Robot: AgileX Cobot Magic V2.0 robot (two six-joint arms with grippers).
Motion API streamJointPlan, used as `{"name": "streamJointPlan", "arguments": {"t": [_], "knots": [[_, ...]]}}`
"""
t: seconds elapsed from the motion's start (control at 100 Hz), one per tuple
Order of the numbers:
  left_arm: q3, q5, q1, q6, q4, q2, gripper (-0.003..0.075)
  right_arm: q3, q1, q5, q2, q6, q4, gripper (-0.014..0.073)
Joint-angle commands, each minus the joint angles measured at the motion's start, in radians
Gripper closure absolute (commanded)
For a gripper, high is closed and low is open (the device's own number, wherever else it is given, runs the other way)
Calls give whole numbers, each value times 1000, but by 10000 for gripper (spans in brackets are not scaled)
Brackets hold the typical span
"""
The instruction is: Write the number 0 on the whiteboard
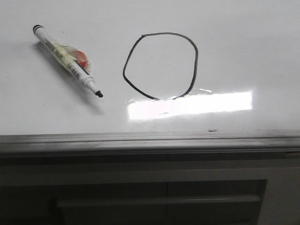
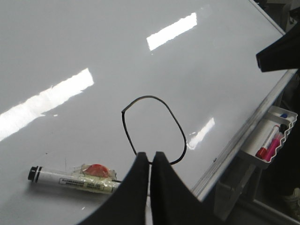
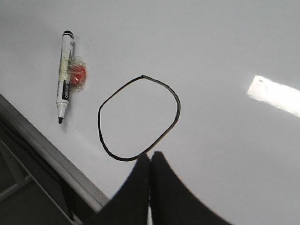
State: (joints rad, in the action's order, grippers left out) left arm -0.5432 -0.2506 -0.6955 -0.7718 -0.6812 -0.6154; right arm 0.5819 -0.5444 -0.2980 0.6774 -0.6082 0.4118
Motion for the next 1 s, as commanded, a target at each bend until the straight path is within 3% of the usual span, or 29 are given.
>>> {"name": "streamJointPlan", "arguments": {"t": [0.0,0.07,0.24,0.37,0.49,0.76,0.89,0.99], "knots": [[-2,64,1,1,36,22,740,25,6,74,0,-12,14,663],[45,153,1,12,129,78,740,25,6,74,0,-12,14,663],[265,458,39,227,376,296,740,25,6,74,0,-12,14,663],[424,533,140,384,474,463,740,25,6,74,0,-12,14,663],[520,460,264,469,474,569,740,25,6,74,0,-12,14,663],[576,93,541,510,478,646,740,25,6,67,0,-12,14,663],[579,-29,608,554,476,646,740,25,6,67,0,-12,14,663],[579,-37,612,555,476,646,740,25,6,67,0,-12,14,663]]}}
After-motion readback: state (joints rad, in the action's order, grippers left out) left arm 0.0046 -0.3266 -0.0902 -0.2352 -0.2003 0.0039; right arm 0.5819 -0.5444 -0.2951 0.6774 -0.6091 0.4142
